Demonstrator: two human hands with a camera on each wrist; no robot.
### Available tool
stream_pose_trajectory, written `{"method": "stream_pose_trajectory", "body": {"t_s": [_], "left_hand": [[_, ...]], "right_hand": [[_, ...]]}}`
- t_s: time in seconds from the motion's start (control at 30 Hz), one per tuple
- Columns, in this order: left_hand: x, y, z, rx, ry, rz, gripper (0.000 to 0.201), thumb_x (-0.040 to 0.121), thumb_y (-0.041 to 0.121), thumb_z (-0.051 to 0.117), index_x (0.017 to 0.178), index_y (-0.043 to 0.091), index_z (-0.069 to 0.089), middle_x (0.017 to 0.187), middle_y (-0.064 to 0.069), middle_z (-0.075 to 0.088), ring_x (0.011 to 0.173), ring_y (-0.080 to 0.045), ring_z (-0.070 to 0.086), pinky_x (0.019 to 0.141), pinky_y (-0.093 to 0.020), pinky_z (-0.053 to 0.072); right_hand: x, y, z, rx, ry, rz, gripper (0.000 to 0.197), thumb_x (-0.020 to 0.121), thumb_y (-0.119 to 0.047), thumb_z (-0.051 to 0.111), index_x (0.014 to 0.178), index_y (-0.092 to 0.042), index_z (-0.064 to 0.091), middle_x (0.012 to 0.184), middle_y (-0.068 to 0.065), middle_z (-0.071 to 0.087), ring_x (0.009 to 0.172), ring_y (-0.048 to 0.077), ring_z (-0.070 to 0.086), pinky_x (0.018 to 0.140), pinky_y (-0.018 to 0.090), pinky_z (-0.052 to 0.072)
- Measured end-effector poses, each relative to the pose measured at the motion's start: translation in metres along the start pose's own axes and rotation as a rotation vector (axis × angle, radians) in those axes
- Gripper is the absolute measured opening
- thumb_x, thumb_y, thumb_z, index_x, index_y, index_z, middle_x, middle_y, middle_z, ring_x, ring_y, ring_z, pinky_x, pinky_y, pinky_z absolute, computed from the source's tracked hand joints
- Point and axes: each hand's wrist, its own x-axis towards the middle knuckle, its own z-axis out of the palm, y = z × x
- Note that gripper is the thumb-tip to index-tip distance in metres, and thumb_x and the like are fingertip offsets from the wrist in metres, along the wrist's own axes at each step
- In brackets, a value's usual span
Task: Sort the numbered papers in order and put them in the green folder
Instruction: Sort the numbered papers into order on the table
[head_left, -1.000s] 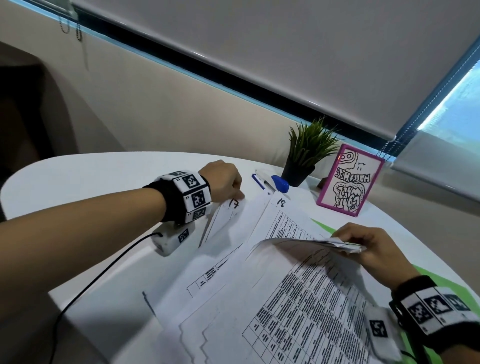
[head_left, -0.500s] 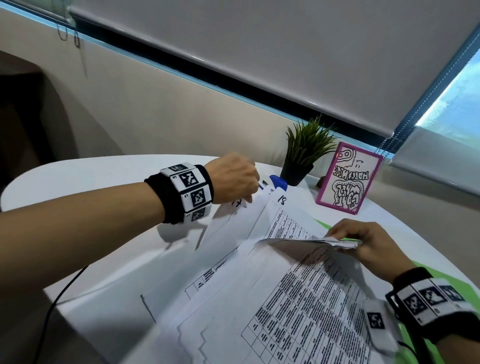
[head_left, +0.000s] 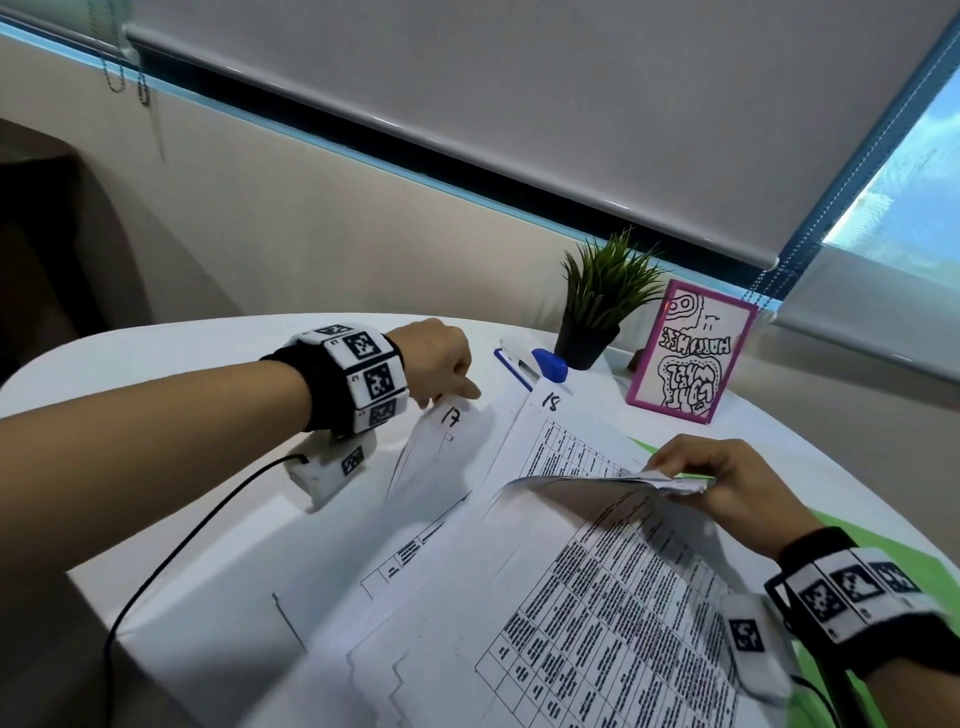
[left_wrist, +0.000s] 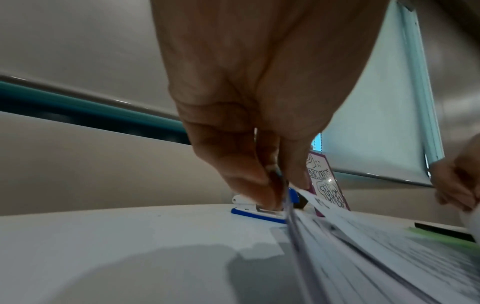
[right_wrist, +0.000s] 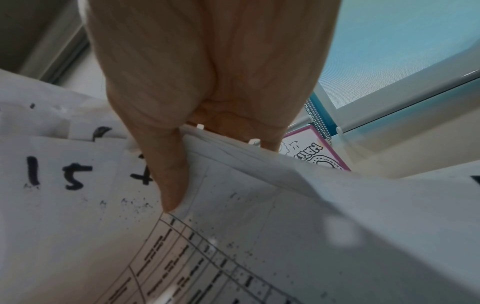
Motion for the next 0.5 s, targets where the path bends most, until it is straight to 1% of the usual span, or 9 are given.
{"method": "stream_pose_trajectory", "body": {"t_s": [0.07,0.13,0.17,0.23,0.27,0.33,0.37,0.43,0.5], "left_hand": [[-0.005,-0.006,-0.006,-0.026,0.005,-0.068,0.024,0.088,0.033,0.067,0.080,0.011,0.064,0.079,-0.007,0.074,0.053,-0.011,0.059,0.052,-0.019,0.039],[-0.010,-0.011,-0.010,-0.076,0.017,-0.159,0.021,0.089,0.025,0.066,0.088,0.004,0.068,0.083,-0.008,0.075,0.057,-0.013,0.061,0.053,-0.017,0.040],[-0.011,-0.014,-0.010,-0.137,0.002,-0.210,0.022,0.091,0.021,0.063,0.086,0.001,0.069,0.081,-0.008,0.075,0.057,-0.013,0.062,0.055,-0.018,0.044],[-0.013,-0.016,-0.005,-0.310,-0.083,-0.309,0.025,0.095,0.013,0.054,0.080,-0.002,0.066,0.073,-0.008,0.073,0.049,-0.012,0.065,0.062,-0.020,0.052],[-0.015,-0.016,-0.002,-0.396,-0.128,-0.360,0.026,0.097,0.012,0.050,0.078,-0.002,0.063,0.069,-0.009,0.071,0.046,-0.013,0.065,0.062,-0.022,0.055],[-0.017,-0.013,0.004,-0.485,-0.155,-0.435,0.028,0.099,0.012,0.048,0.076,0.000,0.058,0.068,-0.010,0.067,0.046,-0.015,0.065,0.052,-0.024,0.056],[-0.017,-0.011,0.006,-0.509,-0.147,-0.453,0.028,0.100,0.012,0.048,0.074,0.003,0.055,0.070,-0.009,0.065,0.049,-0.017,0.065,0.051,-0.025,0.056],[-0.018,-0.008,0.011,-0.559,-0.132,-0.482,0.028,0.100,0.011,0.045,0.073,0.007,0.050,0.072,-0.009,0.062,0.056,-0.019,0.063,0.054,-0.027,0.055],[-0.015,-0.008,0.016,-0.662,-0.125,-0.514,0.026,0.099,0.011,0.047,0.075,0.004,0.050,0.072,-0.012,0.059,0.051,-0.019,0.063,0.052,-0.029,0.055]], "right_hand": [[0.000,0.000,0.000,0.004,-0.001,-0.003,0.027,0.074,0.005,0.078,0.071,-0.021,0.075,0.082,-0.003,0.074,0.075,0.012,0.068,0.071,0.015,0.049],[0.001,0.001,0.001,0.004,-0.004,-0.002,0.028,0.073,0.007,0.078,0.071,-0.020,0.075,0.082,-0.002,0.074,0.075,0.013,0.068,0.071,0.015,0.049],[0.001,0.002,0.002,0.008,-0.004,0.002,0.028,0.072,0.008,0.078,0.071,-0.020,0.075,0.082,-0.002,0.074,0.075,0.013,0.068,0.071,0.016,0.050],[0.002,0.003,0.001,0.010,-0.005,0.006,0.029,0.072,0.009,0.078,0.071,-0.020,0.075,0.082,-0.001,0.074,0.075,0.015,0.068,0.072,0.017,0.050],[0.003,0.003,0.001,0.008,-0.007,0.007,0.029,0.072,0.009,0.077,0.070,-0.020,0.075,0.082,0.000,0.074,0.076,0.016,0.068,0.072,0.018,0.050],[0.004,0.001,0.002,0.008,-0.013,0.008,0.032,0.073,0.008,0.077,0.069,-0.023,0.075,0.082,-0.001,0.074,0.076,0.017,0.068,0.072,0.020,0.051],[0.004,0.000,0.002,0.009,-0.017,0.008,0.033,0.073,0.009,0.077,0.068,-0.024,0.075,0.081,-0.001,0.074,0.076,0.017,0.068,0.072,0.020,0.051],[0.004,-0.001,0.003,0.011,-0.017,0.007,0.033,0.073,0.009,0.077,0.068,-0.024,0.075,0.081,-0.001,0.074,0.075,0.017,0.068,0.072,0.018,0.051],[0.004,-0.001,0.003,0.010,-0.012,0.005,0.034,0.072,0.009,0.077,0.067,-0.025,0.074,0.080,-0.001,0.074,0.074,0.016,0.068,0.071,0.017,0.050]]}}
